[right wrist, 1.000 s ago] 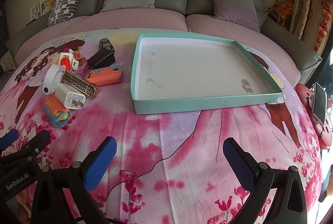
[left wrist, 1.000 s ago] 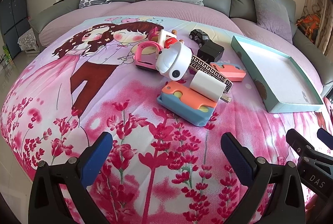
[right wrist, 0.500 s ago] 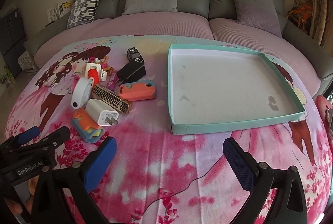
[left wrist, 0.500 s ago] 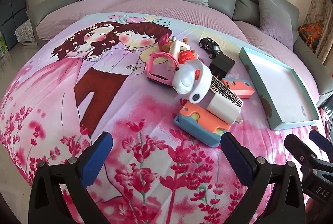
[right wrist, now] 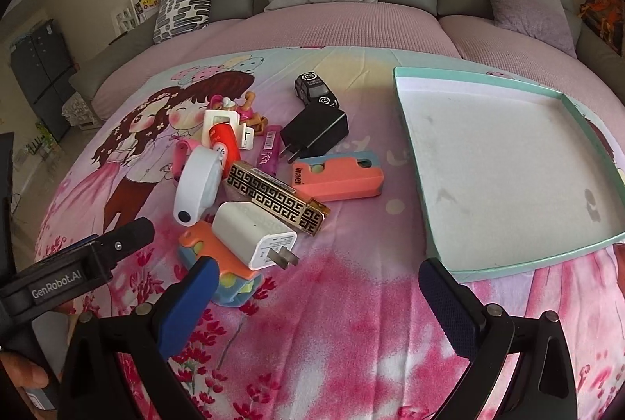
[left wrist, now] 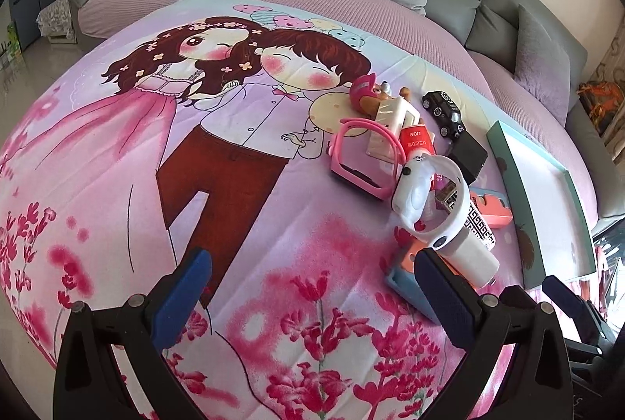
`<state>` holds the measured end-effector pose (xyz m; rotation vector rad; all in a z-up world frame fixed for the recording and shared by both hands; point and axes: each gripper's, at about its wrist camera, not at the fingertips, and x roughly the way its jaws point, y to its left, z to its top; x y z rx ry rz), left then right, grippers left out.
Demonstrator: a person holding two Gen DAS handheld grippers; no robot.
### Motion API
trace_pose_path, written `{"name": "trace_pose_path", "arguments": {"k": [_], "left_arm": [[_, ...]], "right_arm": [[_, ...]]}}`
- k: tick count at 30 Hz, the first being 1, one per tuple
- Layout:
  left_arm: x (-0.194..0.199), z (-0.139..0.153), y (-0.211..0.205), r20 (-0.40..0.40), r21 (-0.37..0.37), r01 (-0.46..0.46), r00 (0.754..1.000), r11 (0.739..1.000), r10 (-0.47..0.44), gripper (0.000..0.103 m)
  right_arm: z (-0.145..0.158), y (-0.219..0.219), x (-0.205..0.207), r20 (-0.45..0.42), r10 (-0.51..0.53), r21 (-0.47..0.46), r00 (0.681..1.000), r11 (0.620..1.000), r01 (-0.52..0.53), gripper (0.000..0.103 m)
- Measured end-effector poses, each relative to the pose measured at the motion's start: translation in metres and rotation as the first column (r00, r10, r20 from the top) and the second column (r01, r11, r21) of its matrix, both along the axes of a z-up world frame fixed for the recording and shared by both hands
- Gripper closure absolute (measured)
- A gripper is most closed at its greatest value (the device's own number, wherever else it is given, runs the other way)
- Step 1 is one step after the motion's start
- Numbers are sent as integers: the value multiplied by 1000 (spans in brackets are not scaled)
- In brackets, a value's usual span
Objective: Organize rigid objects
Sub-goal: 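Move left gripper to orange-and-blue case while right gripper moves to white charger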
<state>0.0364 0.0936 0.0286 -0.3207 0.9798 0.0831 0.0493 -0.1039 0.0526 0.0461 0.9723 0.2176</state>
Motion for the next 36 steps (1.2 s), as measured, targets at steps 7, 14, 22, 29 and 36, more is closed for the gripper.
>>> {"name": "trace_pose_path", "arguments": {"k": [7,14,22,29,36], "left_arm": [[-8,-6,2,-3,-14,15,1000,1000,-15,0],[-13,-12,-15,-10,-19,106,994,994,-106,0],[-7,-16,-67,-21,29,244,970,969,-244,0],[12,-24,-96,-47,122,266,964,956,-262,0],[4,-22,-69,-66,151,200,979,968,-192,0]], "right_arm": [[-4,6,-1,16,20,-17,1000,1000,-20,1],[14,-15,-1,54,-37,11,998,999,37,1],[28,-30,1,77,-79,11,994,997,79,1],[25,-37,1,66,-101,13,993,995,101,1],[22,-35,0,61,-90,12,994,996,89,1]]}}
